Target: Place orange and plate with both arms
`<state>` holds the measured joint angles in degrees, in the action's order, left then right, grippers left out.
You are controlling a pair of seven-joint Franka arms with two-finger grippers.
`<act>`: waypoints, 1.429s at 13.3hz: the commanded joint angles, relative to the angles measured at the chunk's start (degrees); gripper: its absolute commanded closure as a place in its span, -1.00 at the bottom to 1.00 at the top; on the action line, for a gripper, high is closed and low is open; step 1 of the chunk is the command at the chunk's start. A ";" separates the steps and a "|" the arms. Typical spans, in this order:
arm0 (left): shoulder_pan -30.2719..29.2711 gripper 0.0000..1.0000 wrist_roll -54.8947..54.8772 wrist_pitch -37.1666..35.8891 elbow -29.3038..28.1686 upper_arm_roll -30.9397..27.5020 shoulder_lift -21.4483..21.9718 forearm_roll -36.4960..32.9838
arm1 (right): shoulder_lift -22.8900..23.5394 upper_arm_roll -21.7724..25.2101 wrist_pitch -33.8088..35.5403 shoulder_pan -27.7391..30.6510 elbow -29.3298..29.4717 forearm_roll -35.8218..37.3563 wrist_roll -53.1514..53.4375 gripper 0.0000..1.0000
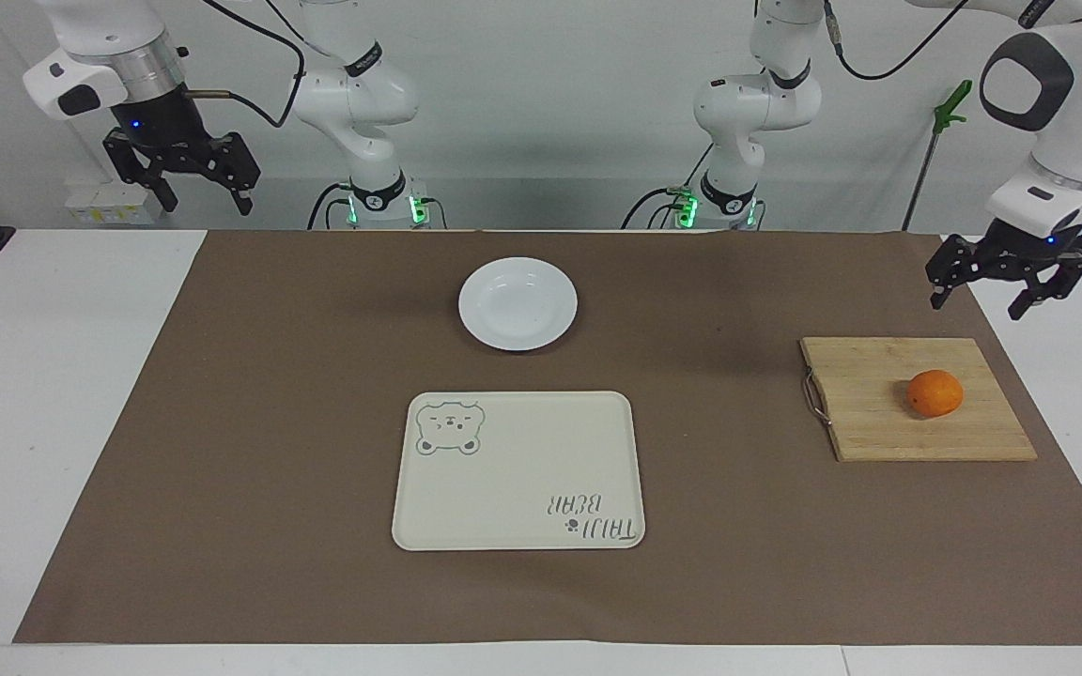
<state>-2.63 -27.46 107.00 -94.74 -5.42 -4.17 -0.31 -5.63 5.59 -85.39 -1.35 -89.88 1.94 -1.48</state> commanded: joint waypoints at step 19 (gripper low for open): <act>-7.83 -1.00 -13.59 28.52 -18.02 0.15 -11.82 4.09 | -1.22 -0.32 -0.31 0.12 -1.18 0.43 0.60 -1.00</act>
<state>-10.05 -40.31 132.75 -110.82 -5.35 -16.40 2.99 -5.63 5.59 -85.39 -1.35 -89.88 1.94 -1.48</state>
